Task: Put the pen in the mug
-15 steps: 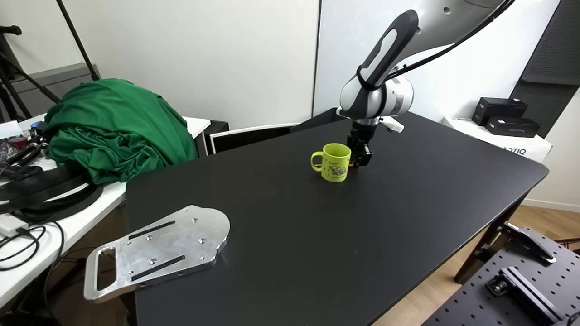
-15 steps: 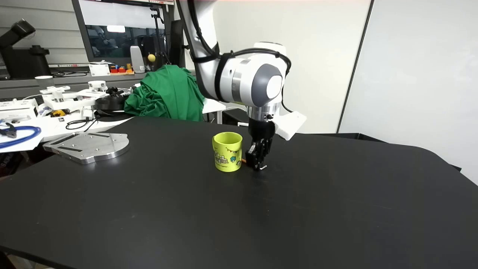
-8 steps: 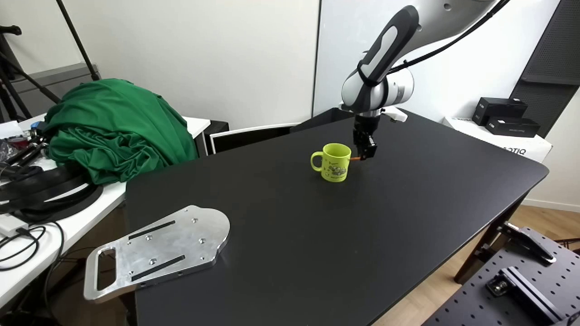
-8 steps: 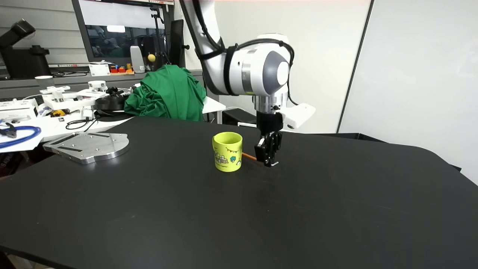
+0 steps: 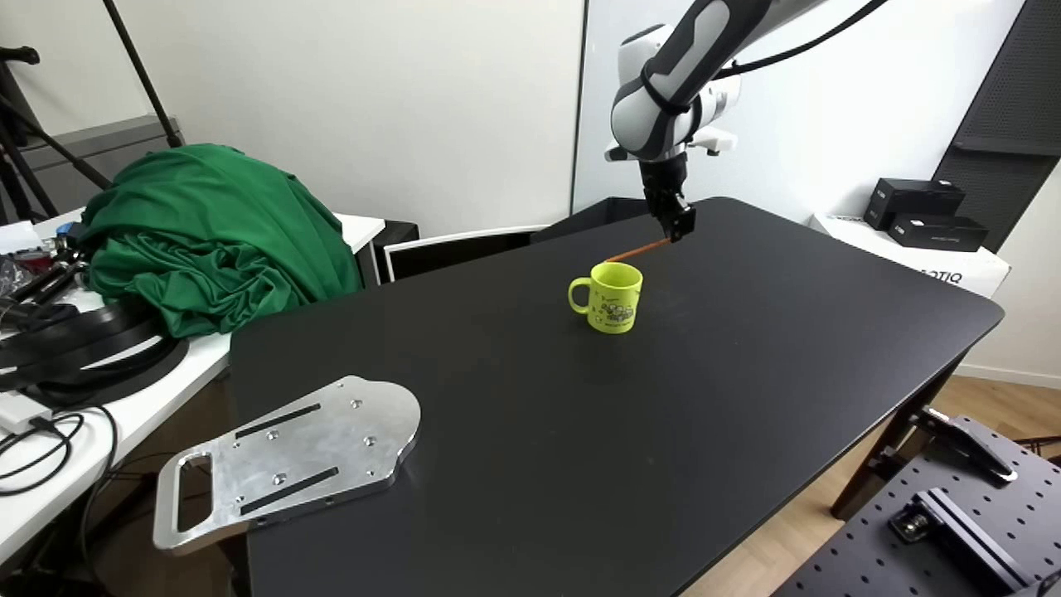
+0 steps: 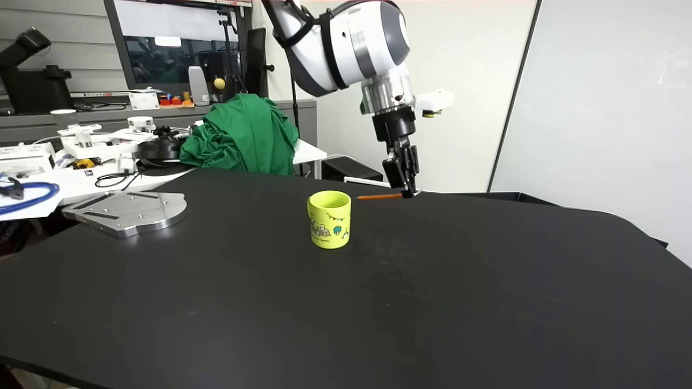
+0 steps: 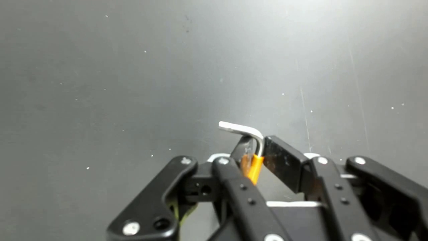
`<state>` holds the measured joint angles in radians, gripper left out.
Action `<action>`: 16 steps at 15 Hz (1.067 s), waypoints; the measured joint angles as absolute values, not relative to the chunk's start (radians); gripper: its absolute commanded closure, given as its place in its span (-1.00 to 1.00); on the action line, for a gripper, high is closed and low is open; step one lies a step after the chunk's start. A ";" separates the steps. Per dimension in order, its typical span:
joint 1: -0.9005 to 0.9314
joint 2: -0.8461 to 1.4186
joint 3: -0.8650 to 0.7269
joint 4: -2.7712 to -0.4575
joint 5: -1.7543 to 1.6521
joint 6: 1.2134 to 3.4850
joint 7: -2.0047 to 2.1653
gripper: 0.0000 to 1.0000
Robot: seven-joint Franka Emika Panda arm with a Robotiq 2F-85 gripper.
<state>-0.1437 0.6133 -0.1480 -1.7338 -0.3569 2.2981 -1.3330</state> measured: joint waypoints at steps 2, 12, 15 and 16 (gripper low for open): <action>-0.113 0.594 -0.159 -1.714 -0.442 2.254 -1.313 0.90; -0.032 0.525 -0.146 -1.657 -0.691 2.164 -1.268 0.90; -0.020 0.512 -0.124 -1.657 -0.716 2.124 -1.268 0.90; -0.013 0.510 -0.118 -1.658 -0.729 2.104 -1.267 0.90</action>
